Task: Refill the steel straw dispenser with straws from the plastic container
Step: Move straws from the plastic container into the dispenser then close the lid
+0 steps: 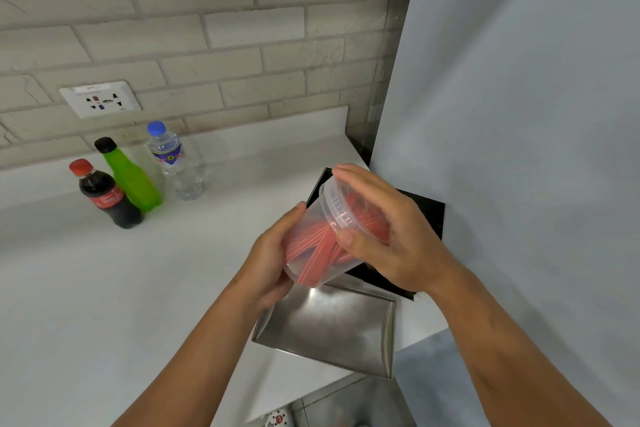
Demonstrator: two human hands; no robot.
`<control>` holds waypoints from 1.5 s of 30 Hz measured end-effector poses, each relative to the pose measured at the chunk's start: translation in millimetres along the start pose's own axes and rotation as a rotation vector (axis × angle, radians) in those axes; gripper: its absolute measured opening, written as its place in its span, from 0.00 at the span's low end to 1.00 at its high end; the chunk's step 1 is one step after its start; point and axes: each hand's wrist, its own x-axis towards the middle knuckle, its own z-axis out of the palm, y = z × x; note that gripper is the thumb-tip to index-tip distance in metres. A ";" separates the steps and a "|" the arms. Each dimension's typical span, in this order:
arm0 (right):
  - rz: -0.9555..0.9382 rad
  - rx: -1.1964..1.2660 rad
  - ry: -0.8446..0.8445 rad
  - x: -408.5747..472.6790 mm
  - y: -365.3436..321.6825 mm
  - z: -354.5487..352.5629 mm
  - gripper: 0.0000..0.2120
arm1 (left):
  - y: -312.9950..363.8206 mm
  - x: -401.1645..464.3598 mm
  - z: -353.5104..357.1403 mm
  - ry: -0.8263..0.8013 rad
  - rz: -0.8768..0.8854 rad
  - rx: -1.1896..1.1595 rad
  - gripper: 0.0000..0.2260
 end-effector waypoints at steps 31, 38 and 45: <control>0.452 0.380 0.295 -18.2 23.5 35.0 0.55 | 2.8 -4.5 6.1 -0.023 0.276 0.272 0.19; 0.337 0.380 0.285 -23.4 20.3 49.7 0.46 | -1.9 -7.2 17.6 0.059 0.311 0.204 0.36; 0.391 0.622 0.491 -19.2 14.2 67.3 0.27 | -14.7 -11.8 37.9 0.195 0.487 0.370 0.22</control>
